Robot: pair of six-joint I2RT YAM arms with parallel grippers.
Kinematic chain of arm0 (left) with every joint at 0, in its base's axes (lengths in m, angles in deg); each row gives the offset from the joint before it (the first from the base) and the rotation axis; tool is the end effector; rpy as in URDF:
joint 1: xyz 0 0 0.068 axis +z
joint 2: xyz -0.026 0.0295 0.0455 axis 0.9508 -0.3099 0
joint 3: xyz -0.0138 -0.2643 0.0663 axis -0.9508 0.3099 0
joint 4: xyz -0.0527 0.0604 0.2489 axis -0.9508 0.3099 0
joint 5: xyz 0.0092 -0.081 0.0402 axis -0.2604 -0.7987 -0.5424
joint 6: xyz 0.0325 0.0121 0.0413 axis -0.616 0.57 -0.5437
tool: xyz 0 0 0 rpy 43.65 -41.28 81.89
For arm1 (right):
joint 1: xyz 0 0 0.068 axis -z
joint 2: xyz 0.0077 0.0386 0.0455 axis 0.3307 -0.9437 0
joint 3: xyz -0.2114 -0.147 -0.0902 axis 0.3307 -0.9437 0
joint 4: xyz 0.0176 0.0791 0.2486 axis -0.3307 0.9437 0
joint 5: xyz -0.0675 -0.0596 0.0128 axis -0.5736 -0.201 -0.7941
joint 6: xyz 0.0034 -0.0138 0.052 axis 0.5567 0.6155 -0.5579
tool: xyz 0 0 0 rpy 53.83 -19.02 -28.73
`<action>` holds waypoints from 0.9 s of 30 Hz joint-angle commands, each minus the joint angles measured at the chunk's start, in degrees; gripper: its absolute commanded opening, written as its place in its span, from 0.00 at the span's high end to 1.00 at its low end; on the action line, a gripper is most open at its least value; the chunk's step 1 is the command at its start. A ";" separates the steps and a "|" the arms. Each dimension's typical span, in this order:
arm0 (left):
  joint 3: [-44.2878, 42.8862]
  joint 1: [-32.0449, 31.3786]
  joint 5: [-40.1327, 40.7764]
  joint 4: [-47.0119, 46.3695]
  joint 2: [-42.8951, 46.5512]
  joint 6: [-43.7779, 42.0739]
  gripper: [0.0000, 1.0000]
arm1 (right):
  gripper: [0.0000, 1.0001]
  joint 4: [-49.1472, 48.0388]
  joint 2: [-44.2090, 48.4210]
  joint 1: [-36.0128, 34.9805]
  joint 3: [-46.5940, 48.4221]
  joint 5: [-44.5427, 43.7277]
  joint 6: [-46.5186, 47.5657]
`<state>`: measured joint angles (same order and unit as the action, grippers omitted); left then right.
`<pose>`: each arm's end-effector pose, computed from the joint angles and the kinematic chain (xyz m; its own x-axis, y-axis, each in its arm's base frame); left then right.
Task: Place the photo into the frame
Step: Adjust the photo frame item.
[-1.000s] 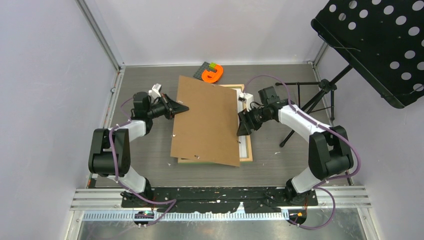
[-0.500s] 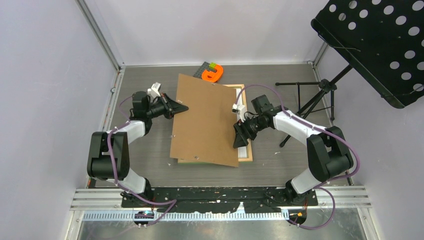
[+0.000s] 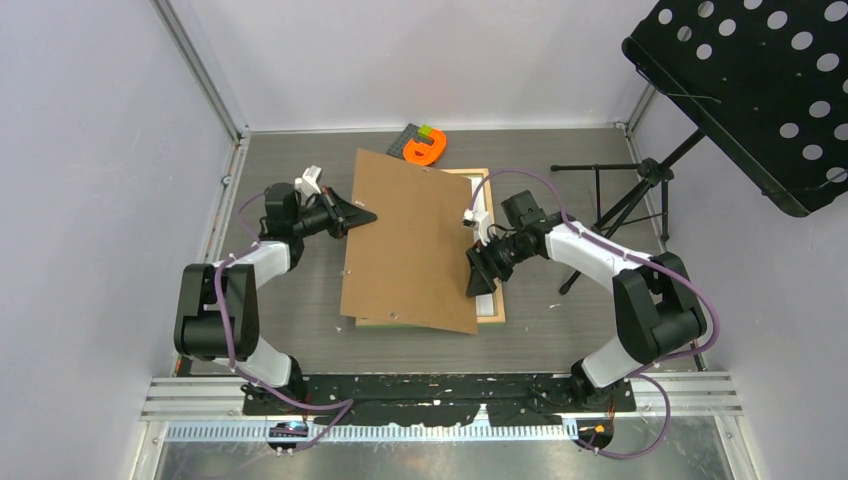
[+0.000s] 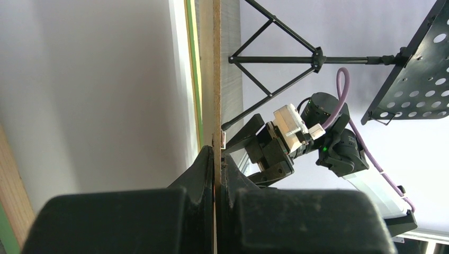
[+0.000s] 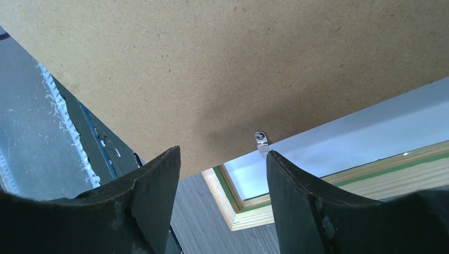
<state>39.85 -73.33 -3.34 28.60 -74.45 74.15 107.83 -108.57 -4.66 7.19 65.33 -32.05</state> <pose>0.3141 -0.0360 0.2049 -0.8366 -0.5140 -0.1894 0.0477 0.2759 -0.9600 0.2542 0.1390 0.1942 -0.6304 -0.5309 -0.5663 -0.7762 0.4291 0.4619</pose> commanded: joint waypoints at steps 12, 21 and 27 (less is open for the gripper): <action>-1.44 0.33 -1.71 -3.00 2.95 1.88 1.00 | 0.34 -1.41 -1.07 -0.38 1.53 -2.21 1.67; -1.52 0.33 -1.70 -3.10 3.03 2.05 1.00 | 0.34 -1.87 -1.84 -1.51 1.67 -1.23 0.75; -1.48 0.33 -1.70 -3.06 2.88 1.91 1.00 | 0.34 -1.09 -0.20 -2.55 1.12 -0.85 0.51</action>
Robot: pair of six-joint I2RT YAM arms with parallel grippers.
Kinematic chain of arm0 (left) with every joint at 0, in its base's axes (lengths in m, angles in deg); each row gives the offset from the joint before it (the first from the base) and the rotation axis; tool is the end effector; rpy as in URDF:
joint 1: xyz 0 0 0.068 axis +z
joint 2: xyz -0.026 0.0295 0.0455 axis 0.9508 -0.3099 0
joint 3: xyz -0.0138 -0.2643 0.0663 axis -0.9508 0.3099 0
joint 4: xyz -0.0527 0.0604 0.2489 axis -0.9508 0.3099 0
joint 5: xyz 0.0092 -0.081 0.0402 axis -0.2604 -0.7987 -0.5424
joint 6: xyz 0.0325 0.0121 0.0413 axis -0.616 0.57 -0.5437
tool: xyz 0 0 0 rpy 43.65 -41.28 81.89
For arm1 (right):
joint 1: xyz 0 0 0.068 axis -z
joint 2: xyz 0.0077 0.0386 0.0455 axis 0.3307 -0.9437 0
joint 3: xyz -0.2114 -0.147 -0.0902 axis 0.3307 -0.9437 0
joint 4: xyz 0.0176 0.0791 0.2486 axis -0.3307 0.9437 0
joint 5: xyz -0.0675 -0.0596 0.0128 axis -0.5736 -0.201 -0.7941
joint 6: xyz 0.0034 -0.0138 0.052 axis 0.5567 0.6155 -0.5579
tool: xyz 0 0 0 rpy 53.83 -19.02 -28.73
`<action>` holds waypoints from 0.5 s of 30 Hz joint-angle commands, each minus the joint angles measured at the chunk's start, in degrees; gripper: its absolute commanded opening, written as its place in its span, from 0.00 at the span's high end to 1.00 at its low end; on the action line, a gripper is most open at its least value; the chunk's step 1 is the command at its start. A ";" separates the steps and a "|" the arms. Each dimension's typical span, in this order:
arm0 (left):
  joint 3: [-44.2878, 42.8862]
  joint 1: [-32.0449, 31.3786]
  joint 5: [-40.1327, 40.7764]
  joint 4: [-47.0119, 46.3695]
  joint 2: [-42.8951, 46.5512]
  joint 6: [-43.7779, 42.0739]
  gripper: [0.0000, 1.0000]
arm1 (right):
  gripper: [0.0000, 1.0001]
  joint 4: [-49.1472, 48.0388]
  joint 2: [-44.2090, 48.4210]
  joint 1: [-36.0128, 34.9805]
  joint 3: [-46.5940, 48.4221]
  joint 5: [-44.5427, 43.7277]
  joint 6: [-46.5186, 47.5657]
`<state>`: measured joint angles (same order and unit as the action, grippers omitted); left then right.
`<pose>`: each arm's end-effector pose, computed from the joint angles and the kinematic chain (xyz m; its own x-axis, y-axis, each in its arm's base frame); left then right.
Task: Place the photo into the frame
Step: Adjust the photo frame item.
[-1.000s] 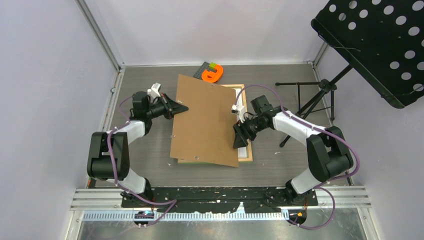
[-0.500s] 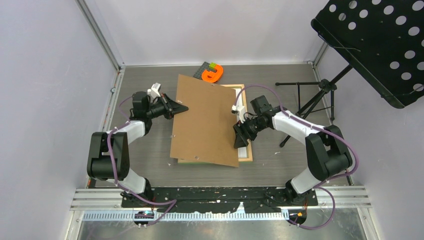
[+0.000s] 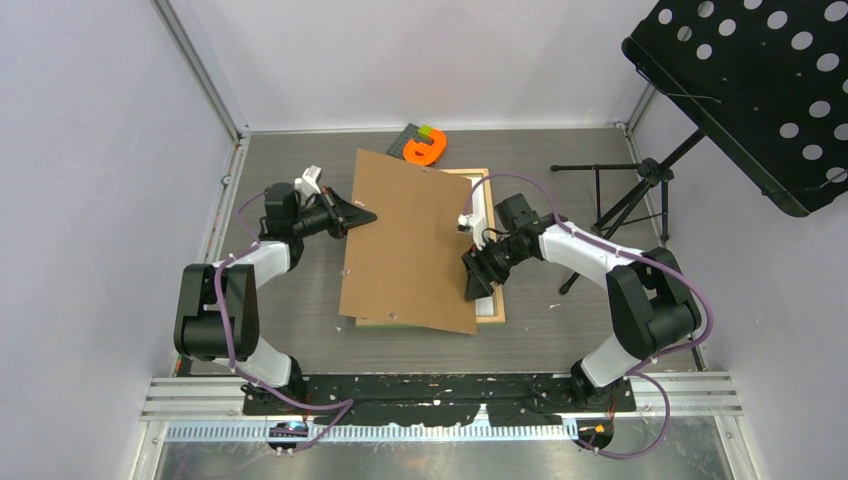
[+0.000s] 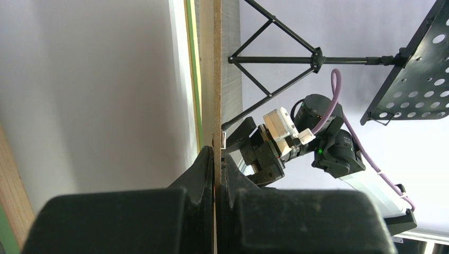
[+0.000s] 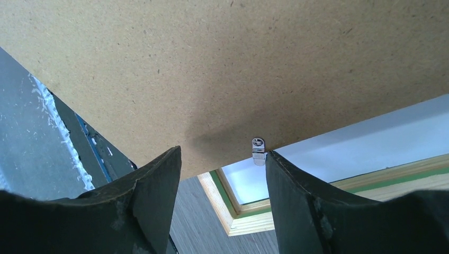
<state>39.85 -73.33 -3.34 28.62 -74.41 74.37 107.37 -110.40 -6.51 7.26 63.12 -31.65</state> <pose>0.3140 -0.0360 0.2051 -0.8367 -0.5151 -0.1860 0.0449 0.2740 -0.9607 0.2534 0.1479 0.1854 -0.6185 -0.5680 -0.5429 -0.7855 0.4306 0.4444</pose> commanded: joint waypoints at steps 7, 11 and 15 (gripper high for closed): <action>-1.46 0.33 -1.55 -2.89 2.99 1.46 1.00 | 0.35 0.65 3.40 -1.52 0.63 1.58 0.18; -1.50 0.33 -1.37 -2.62 3.06 1.24 1.00 | 0.35 1.47 3.83 -2.00 0.43 1.59 0.53; -1.44 0.34 -1.17 -2.49 3.26 0.94 1.00 | 0.36 2.25 4.27 -2.17 -0.14 1.65 0.91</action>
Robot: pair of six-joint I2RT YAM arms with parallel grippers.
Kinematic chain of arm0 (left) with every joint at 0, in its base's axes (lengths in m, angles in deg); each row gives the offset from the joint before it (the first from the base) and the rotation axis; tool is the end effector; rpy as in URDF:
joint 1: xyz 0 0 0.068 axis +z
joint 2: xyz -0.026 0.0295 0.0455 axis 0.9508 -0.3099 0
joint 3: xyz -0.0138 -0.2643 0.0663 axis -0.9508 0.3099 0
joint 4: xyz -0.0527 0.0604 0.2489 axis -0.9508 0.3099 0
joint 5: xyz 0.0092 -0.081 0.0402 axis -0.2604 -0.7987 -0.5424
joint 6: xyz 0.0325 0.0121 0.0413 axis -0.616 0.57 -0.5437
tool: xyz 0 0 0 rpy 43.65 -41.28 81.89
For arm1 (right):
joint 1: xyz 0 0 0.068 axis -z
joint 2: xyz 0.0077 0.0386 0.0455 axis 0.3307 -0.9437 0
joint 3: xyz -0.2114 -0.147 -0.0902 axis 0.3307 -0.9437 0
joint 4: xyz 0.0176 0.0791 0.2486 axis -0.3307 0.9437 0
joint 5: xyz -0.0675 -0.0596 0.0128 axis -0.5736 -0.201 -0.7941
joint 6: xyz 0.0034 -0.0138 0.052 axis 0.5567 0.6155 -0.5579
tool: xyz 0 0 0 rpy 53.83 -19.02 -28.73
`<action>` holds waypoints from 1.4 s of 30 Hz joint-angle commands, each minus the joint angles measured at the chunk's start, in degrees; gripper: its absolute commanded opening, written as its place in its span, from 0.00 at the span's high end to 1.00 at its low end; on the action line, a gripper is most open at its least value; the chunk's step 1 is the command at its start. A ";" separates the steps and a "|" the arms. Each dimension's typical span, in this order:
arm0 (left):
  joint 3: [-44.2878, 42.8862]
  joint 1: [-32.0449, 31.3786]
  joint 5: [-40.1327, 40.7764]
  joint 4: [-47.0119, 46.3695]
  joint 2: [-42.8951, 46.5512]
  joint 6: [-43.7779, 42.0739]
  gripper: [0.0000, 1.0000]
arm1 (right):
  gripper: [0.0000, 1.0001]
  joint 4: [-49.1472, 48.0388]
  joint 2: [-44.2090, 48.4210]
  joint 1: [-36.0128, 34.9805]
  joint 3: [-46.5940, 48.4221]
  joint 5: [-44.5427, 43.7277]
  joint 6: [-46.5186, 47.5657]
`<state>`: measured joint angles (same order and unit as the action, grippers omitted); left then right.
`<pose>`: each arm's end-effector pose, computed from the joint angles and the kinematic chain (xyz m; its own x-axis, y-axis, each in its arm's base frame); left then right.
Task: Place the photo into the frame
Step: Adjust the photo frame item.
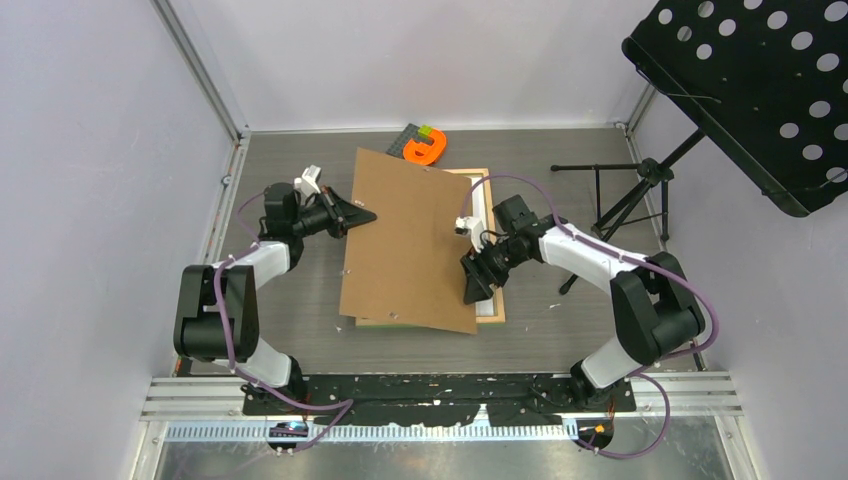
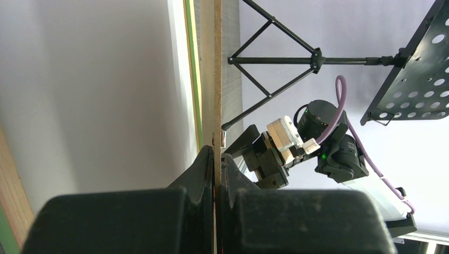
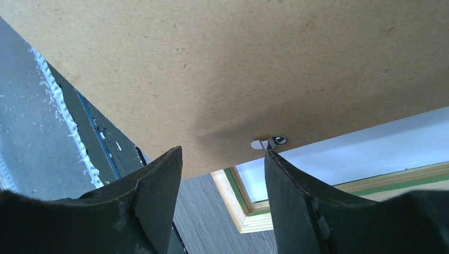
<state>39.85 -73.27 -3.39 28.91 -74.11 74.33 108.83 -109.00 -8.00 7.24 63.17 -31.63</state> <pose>0.3134 -0.0357 0.2061 -0.8365 -0.5152 -0.1866 0.0455 0.2740 -0.9606 0.2456 0.1524 0.1909 -0.6040 -0.5842 -0.5422 -0.7961 0.4096 0.4455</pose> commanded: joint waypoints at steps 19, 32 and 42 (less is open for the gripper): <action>-1.18 0.36 -1.15 -2.35 3.91 0.81 1.00 | 0.37 2.25 6.32 -0.60 1.49 -4.03 1.36; -1.26 0.40 -1.25 -2.61 3.92 1.16 1.00 | 0.37 0.90 3.30 0.60 3.34 -5.55 0.35; -1.32 0.37 -1.31 -2.88 3.65 1.31 1.00 | 0.37 0.48 0.16 -0.55 3.71 -3.69 0.06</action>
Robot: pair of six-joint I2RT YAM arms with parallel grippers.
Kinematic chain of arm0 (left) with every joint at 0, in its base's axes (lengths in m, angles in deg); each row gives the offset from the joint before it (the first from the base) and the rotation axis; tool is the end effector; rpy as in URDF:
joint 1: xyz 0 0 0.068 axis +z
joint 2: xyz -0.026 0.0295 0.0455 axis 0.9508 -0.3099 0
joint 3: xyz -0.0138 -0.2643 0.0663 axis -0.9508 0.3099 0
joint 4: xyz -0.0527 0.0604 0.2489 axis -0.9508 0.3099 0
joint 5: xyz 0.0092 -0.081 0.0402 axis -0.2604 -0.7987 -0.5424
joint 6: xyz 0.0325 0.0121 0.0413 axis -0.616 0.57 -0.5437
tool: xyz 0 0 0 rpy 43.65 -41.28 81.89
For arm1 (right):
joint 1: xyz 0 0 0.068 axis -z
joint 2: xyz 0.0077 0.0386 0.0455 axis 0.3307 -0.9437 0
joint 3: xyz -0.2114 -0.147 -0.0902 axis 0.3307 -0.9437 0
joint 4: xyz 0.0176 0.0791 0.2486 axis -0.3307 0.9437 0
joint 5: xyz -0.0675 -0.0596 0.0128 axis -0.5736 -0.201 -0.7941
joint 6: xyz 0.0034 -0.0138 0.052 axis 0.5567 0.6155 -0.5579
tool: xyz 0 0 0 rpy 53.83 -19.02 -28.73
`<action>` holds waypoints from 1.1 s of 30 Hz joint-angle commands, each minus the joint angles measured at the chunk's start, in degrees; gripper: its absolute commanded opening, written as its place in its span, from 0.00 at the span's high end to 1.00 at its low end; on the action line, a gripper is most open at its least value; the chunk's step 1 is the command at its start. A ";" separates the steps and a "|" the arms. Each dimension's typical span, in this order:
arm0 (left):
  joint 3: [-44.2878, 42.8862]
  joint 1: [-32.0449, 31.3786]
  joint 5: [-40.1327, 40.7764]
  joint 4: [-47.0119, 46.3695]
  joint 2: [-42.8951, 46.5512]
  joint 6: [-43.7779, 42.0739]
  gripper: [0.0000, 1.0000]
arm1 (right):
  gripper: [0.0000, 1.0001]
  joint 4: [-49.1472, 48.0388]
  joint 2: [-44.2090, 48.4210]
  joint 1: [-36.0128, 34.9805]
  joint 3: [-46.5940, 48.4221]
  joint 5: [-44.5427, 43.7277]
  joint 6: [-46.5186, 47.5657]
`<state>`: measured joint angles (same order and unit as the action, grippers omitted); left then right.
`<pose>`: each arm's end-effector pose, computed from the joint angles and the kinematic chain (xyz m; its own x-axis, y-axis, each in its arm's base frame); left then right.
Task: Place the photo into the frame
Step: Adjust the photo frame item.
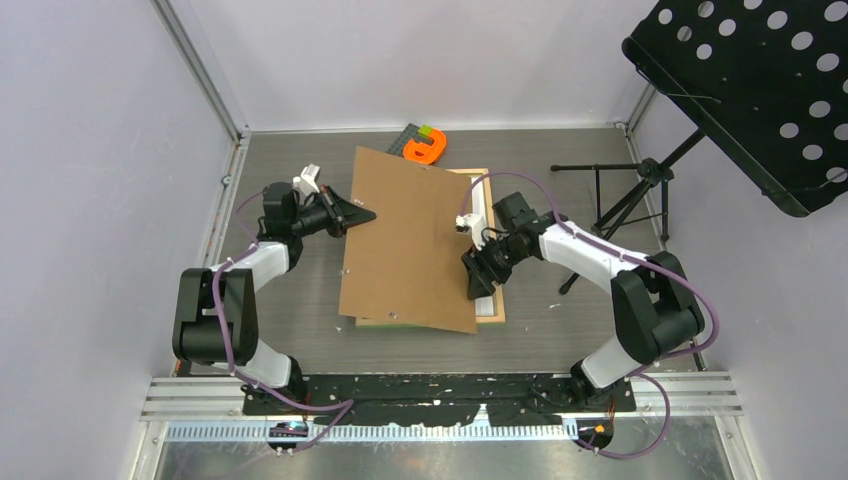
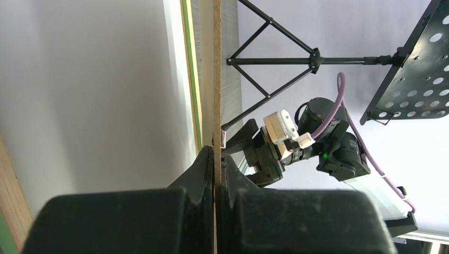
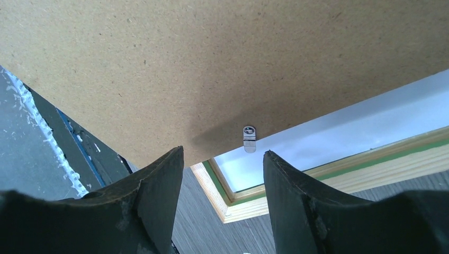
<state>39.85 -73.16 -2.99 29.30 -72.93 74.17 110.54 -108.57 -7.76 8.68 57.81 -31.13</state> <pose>0.3115 -0.0349 0.2115 -0.8293 -0.5211 -0.2019 0.0588 0.2779 -0.9588 0.2492 0.1499 0.1968 -0.5979 -0.6049 -0.5259 -0.8014 0.4669 0.3739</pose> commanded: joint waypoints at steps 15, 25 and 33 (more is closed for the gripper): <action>-0.74 0.25 -0.94 -4.89 1.51 2.47 1.00 | 0.38 -1.14 0.80 -2.19 0.52 4.17 -0.71; -0.61 0.27 -1.04 -5.05 1.45 2.52 1.00 | 0.39 -1.15 0.42 -2.19 1.23 2.55 -1.05; -0.74 0.25 -1.08 -5.00 1.23 2.52 1.00 | 0.40 -1.06 1.48 -2.18 0.83 -0.65 -1.12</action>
<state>39.85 -73.16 -2.77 28.84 -72.93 74.59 110.40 -109.16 -9.57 8.68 58.64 -32.13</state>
